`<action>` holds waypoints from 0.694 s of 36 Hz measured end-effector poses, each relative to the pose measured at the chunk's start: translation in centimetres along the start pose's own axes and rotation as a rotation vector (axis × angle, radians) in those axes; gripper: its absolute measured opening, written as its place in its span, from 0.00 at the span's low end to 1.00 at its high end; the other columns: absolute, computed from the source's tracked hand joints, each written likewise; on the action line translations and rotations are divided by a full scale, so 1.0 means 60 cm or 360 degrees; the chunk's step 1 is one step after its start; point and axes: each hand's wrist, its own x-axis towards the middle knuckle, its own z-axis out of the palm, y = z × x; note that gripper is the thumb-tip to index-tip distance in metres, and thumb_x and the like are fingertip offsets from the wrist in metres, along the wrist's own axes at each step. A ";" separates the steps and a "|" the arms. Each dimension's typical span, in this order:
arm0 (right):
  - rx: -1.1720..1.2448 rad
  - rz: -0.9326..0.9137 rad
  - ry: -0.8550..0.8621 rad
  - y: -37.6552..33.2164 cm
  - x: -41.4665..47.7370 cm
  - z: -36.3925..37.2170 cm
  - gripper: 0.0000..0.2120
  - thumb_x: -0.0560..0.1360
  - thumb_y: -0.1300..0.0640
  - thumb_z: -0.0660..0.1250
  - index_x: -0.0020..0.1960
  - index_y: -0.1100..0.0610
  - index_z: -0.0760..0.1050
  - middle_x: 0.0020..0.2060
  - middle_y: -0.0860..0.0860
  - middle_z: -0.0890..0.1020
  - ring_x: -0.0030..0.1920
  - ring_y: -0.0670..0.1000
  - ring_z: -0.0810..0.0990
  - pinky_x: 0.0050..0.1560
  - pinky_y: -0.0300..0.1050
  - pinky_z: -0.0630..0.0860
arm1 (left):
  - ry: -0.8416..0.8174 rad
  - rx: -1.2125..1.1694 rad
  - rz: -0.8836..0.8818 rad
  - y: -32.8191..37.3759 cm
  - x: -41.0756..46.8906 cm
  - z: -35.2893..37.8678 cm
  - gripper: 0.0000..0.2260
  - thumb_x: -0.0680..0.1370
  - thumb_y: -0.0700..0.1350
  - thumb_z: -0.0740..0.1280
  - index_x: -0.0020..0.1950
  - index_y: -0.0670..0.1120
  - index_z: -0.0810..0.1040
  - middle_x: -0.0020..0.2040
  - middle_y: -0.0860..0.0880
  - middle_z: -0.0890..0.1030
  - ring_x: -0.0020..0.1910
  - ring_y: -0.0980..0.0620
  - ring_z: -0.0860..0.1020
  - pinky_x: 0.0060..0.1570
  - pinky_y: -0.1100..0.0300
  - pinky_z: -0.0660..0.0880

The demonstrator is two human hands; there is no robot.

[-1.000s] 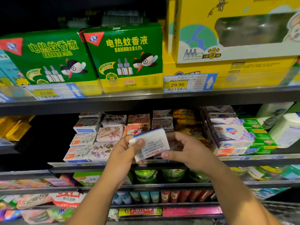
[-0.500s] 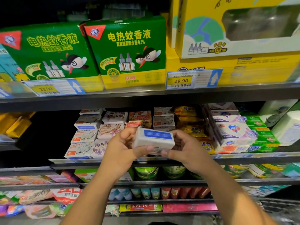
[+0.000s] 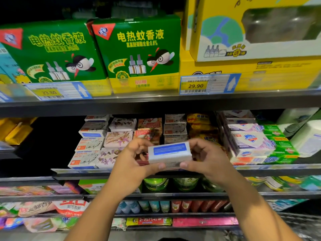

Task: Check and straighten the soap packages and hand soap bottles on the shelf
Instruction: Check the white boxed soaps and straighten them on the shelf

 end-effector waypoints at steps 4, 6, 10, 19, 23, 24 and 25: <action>-0.0064 -0.0188 0.0055 -0.026 0.002 0.000 0.17 0.64 0.49 0.80 0.51 0.43 0.81 0.49 0.50 0.84 0.50 0.52 0.83 0.47 0.50 0.82 | -0.0039 0.0087 -0.0019 -0.016 -0.004 0.016 0.25 0.59 0.51 0.83 0.51 0.58 0.76 0.51 0.55 0.82 0.50 0.57 0.80 0.46 0.62 0.78; -0.0120 -0.0228 0.0060 -0.033 0.003 0.008 0.18 0.63 0.49 0.80 0.51 0.43 0.81 0.48 0.49 0.83 0.48 0.51 0.83 0.45 0.50 0.82 | -0.0061 0.0201 -0.0040 -0.025 -0.004 0.026 0.26 0.60 0.50 0.84 0.52 0.58 0.75 0.50 0.61 0.81 0.49 0.60 0.80 0.47 0.63 0.78; -0.0358 -0.0206 -0.0079 -0.040 0.001 0.024 0.20 0.64 0.56 0.83 0.51 0.43 0.81 0.49 0.41 0.82 0.50 0.45 0.81 0.45 0.39 0.79 | -0.0094 0.0430 -0.0029 -0.037 -0.006 0.041 0.25 0.64 0.46 0.82 0.53 0.61 0.74 0.48 0.65 0.81 0.48 0.63 0.79 0.45 0.63 0.78; 0.0097 0.0075 0.0116 -0.026 0.012 0.007 0.17 0.66 0.51 0.81 0.51 0.52 0.81 0.46 0.52 0.85 0.47 0.52 0.84 0.47 0.49 0.81 | 0.0008 -0.0417 -0.0258 -0.015 0.000 0.014 0.25 0.62 0.39 0.82 0.54 0.50 0.77 0.47 0.45 0.84 0.49 0.43 0.83 0.43 0.50 0.81; 0.0157 0.0379 0.0137 -0.034 0.017 0.020 0.11 0.75 0.53 0.73 0.55 0.53 0.79 0.44 0.56 0.85 0.42 0.51 0.85 0.40 0.46 0.80 | -0.0016 -0.0661 -0.0579 0.012 0.004 0.023 0.20 0.66 0.43 0.78 0.55 0.44 0.77 0.44 0.43 0.84 0.39 0.46 0.82 0.29 0.57 0.77; 0.0134 0.0479 0.0088 -0.035 0.017 0.022 0.10 0.77 0.50 0.71 0.55 0.54 0.80 0.42 0.55 0.86 0.38 0.52 0.84 0.36 0.44 0.78 | -0.0021 -0.0662 -0.0692 0.018 0.004 0.024 0.17 0.68 0.46 0.76 0.53 0.43 0.77 0.41 0.43 0.83 0.35 0.47 0.80 0.24 0.60 0.74; 0.0103 0.0571 0.0038 -0.036 0.015 0.023 0.12 0.78 0.48 0.69 0.54 0.55 0.81 0.41 0.54 0.86 0.33 0.52 0.82 0.32 0.43 0.76 | -0.0032 -0.0648 -0.0789 0.019 0.004 0.025 0.13 0.70 0.47 0.74 0.51 0.43 0.78 0.38 0.43 0.82 0.30 0.47 0.78 0.21 0.63 0.71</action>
